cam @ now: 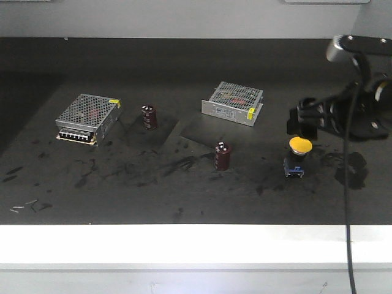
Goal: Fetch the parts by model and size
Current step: 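Move the right gripper down over the yellow-capped button, then close the right gripper on the yellow-capped button and lift it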
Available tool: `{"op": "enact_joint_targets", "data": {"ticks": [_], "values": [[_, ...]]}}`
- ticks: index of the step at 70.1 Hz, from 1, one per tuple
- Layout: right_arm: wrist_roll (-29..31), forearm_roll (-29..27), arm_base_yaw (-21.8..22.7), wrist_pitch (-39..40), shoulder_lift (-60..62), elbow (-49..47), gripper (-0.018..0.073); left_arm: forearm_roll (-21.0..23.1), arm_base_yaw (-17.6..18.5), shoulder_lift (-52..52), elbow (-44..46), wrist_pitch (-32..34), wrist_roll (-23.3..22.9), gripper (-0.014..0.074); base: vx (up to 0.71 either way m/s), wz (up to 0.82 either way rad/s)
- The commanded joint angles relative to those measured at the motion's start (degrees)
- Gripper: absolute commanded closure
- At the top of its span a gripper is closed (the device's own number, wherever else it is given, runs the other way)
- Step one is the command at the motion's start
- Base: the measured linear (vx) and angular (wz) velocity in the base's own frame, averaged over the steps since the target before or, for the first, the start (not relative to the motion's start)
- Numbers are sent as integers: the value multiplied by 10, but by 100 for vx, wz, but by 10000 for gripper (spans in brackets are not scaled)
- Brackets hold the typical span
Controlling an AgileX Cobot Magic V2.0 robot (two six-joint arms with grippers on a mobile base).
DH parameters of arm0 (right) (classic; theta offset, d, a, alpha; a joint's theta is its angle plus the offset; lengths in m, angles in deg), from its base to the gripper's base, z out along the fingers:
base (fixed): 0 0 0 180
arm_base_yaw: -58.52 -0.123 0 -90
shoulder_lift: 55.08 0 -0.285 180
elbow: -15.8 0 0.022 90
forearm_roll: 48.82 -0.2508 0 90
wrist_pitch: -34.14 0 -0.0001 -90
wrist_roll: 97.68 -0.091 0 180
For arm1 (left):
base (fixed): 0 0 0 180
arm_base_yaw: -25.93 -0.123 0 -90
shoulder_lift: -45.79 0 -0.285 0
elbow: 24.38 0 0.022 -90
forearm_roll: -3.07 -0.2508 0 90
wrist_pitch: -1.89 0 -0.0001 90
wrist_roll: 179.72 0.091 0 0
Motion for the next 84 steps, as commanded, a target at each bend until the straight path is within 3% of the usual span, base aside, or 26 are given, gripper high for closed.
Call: {"op": "enact_joint_targets", "data": {"ticks": [1, 14, 26, 71, 84], "values": [[-18, 10, 0, -56, -35, -90, -35, -7, 1, -7, 14, 43, 0, 603, 0, 0], [-19, 31, 1, -201, -131, -219, -35, -8, 1, -7, 14, 43, 0, 603, 0, 0], [-34, 63, 1, -277, -200, -282, -35, -8, 1, -7, 14, 43, 0, 603, 0, 0], [-46, 79, 1, -277, -315, -281, -34, -8, 1, -7, 14, 43, 0, 603, 0, 0], [-46, 70, 1, -277, -323, -281, 22, -8, 1, -7, 14, 43, 0, 603, 0, 0]]}}
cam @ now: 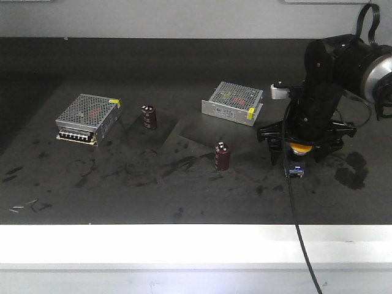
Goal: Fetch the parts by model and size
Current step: 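Close the right gripper on the yellow-capped button and lift it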
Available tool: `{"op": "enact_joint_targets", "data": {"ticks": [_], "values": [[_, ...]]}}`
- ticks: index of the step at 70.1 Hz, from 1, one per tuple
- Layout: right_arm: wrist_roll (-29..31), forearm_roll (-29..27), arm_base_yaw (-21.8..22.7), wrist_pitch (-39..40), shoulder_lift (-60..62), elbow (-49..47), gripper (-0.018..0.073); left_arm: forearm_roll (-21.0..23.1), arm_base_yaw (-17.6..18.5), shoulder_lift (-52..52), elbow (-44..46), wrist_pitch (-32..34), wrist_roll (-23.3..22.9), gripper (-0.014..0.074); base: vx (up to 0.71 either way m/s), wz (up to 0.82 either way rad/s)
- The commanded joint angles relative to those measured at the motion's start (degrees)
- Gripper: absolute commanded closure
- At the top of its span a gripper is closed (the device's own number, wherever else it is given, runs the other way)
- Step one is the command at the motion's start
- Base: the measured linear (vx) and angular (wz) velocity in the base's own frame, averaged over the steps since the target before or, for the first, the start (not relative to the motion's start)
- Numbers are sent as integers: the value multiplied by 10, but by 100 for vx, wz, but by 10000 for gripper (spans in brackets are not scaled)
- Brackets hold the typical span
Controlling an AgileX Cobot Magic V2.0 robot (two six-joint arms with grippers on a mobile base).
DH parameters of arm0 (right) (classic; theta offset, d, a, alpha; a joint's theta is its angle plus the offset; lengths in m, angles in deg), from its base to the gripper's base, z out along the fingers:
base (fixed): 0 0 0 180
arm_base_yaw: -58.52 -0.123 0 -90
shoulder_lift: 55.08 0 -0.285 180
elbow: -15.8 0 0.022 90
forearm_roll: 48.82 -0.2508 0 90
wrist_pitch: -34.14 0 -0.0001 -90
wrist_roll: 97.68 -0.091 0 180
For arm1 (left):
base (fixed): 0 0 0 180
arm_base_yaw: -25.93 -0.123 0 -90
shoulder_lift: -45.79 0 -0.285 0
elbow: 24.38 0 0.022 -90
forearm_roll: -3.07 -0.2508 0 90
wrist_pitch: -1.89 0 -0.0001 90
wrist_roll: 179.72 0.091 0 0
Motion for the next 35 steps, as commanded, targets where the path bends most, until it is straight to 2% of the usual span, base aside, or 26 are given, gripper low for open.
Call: {"op": "enact_joint_targets", "data": {"ticks": [1, 6, 10, 23, 35], "values": [[1, 1, 1, -27, 25, -17, 33, -8, 1, -7, 14, 44, -2, 603, 0, 0], [1, -5, 1, -27, 24, -17, 101, -8, 1, -7, 14, 44, -2, 603, 0, 0], [3, -12, 1, -27, 24, -17, 191, -8, 1, -7, 14, 44, -2, 603, 0, 0], [7, -13, 1, -27, 24, -17, 578, -8, 1, -7, 14, 44, -2, 603, 0, 0], [25, -12, 1, -27, 33, -15, 570, -7, 1, -7, 14, 44, -2, 603, 0, 0]]}}
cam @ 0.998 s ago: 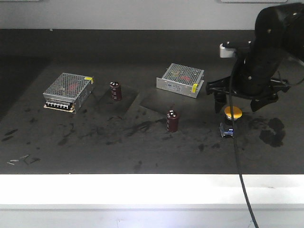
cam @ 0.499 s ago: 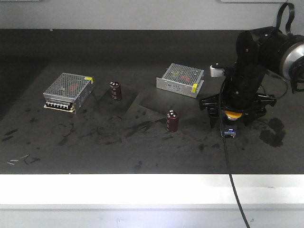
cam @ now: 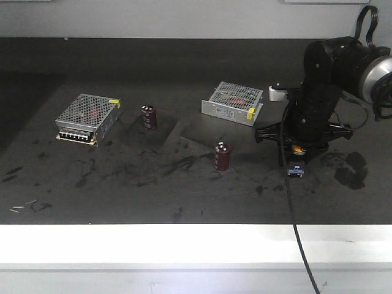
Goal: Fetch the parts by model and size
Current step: 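Close the right gripper on the yellow-capped button and lift it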
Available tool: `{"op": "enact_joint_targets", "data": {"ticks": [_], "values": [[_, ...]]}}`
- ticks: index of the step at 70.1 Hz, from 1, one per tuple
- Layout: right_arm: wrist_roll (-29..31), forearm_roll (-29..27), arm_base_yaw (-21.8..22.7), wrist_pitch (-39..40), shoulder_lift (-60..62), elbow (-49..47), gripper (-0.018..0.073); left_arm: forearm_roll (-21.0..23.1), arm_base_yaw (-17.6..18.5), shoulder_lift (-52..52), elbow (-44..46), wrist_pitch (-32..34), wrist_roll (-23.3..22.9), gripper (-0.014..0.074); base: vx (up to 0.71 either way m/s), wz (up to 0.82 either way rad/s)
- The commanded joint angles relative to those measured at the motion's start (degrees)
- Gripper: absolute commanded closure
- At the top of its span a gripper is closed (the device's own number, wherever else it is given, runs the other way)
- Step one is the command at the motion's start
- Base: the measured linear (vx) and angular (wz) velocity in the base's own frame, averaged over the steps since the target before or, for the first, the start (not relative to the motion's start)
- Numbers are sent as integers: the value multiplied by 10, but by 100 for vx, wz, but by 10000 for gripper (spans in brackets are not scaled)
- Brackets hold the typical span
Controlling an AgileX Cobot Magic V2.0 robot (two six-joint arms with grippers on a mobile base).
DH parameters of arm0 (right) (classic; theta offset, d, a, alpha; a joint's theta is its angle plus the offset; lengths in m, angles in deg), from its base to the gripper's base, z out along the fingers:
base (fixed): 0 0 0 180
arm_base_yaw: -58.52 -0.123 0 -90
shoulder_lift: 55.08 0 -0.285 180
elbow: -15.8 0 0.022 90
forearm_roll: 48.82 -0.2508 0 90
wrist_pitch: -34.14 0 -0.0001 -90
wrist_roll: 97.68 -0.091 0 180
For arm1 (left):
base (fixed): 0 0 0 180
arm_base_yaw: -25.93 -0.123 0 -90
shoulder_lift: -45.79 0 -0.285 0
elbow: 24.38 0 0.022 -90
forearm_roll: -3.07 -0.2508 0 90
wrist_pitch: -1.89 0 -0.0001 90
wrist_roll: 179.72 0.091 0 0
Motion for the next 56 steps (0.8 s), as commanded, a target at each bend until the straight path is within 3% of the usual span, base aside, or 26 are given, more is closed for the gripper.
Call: {"op": "enact_joint_targets", "data": {"ticks": [1, 16, 41, 56], "values": [[12, 3, 1, -27, 38, -15, 569, -7, 1, -7, 14, 44, -2, 603, 0, 0], [24, 9, 1, 8, 80, -1, 568, -7, 1, -7, 14, 41, -2, 603, 0, 0], [24, 22, 1, 223, 274, 273, 567, -7, 1, -7, 14, 26, -2, 603, 0, 0], [24, 22, 1, 338, 415, 385, 566, -7, 1, -7, 14, 26, -2, 603, 0, 0]]}}
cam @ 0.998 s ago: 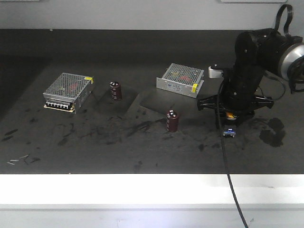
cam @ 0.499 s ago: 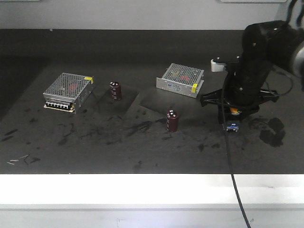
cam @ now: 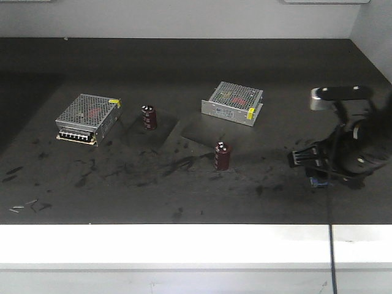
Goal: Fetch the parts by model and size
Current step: 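Close the right gripper on the yellow-capped button and lift it, then drive the base away from the bench holding both buttons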
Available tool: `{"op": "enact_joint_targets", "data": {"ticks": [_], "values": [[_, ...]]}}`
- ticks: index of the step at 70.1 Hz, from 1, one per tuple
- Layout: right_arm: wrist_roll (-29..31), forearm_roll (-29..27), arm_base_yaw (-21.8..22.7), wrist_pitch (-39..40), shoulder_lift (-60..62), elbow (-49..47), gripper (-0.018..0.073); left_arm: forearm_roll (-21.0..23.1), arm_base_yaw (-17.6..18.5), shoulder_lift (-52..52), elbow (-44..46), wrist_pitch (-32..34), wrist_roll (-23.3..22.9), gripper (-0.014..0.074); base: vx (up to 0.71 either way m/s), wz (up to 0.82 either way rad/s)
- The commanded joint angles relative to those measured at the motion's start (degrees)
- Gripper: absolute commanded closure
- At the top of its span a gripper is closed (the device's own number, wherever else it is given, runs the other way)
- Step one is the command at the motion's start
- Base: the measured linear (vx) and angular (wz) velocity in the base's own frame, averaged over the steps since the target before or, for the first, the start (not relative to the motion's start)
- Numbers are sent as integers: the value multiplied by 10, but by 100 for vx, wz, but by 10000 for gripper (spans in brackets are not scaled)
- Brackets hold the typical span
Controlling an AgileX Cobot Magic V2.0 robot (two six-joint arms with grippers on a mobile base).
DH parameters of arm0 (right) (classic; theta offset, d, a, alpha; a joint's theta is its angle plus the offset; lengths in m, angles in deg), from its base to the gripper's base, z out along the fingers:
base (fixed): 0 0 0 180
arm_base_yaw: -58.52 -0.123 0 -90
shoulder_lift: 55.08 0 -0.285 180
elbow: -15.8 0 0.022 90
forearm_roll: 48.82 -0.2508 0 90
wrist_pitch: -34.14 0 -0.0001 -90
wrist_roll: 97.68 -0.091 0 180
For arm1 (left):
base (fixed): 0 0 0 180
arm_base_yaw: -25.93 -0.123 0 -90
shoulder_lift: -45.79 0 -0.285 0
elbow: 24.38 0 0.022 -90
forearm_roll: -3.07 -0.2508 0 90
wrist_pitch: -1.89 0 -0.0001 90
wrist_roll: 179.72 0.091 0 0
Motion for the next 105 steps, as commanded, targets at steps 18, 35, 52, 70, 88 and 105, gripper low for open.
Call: {"op": "enact_joint_targets", "data": {"ticks": [18, 35, 52, 70, 88, 105], "values": [[11, 10, 1, 154, 239, 110, 566, -7, 1, -7, 14, 41, -2, 603, 0, 0], [51, 11, 1, 212, 387, 191, 564, -6, 1, -7, 14, 41, -2, 603, 0, 0], [65, 10, 1, 237, 522, 295, 564, -6, 1, -7, 14, 43, -2, 603, 0, 0], [65, 9, 1, 260, 641, 348, 564, -6, 1, -7, 14, 43, -2, 603, 0, 0], [65, 9, 1, 255, 658, 349, 564, -6, 1, -7, 14, 40, -2, 603, 0, 0], [65, 9, 1, 254, 658, 349, 564, -6, 1, -7, 14, 36, -2, 603, 0, 0]]}}
